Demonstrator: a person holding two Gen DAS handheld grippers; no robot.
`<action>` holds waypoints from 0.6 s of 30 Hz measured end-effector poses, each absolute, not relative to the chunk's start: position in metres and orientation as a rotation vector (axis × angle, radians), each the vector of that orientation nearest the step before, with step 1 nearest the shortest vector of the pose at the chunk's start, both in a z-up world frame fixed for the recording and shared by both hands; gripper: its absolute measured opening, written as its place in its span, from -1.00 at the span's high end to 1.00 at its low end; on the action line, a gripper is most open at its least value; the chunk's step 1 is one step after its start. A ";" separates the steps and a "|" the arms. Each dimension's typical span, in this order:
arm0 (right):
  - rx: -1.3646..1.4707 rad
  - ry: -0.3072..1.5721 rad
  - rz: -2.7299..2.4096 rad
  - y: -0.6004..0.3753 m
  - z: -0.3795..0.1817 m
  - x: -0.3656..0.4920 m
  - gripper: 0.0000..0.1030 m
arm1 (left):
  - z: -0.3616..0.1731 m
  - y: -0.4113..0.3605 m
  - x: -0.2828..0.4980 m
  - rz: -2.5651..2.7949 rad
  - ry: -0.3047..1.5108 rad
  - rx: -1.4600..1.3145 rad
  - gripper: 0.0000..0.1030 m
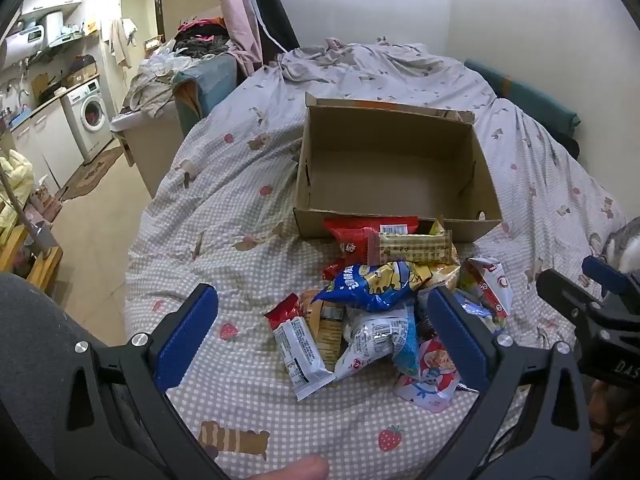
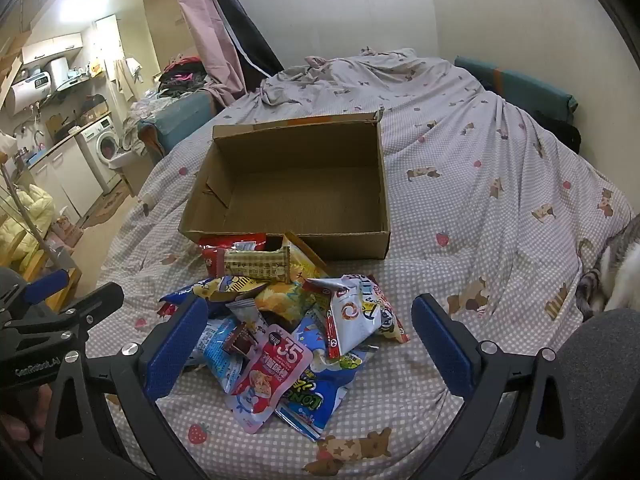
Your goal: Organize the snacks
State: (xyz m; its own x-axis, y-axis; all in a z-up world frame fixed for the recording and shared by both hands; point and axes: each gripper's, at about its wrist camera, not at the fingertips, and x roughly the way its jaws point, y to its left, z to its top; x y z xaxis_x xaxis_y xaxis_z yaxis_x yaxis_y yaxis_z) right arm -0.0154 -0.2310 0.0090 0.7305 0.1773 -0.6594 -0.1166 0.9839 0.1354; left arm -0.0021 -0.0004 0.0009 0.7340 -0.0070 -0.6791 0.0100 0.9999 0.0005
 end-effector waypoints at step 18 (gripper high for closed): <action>0.086 0.729 0.164 -0.230 0.009 -0.015 -1.00 | 0.000 0.003 0.000 -0.007 0.765 0.006 -1.00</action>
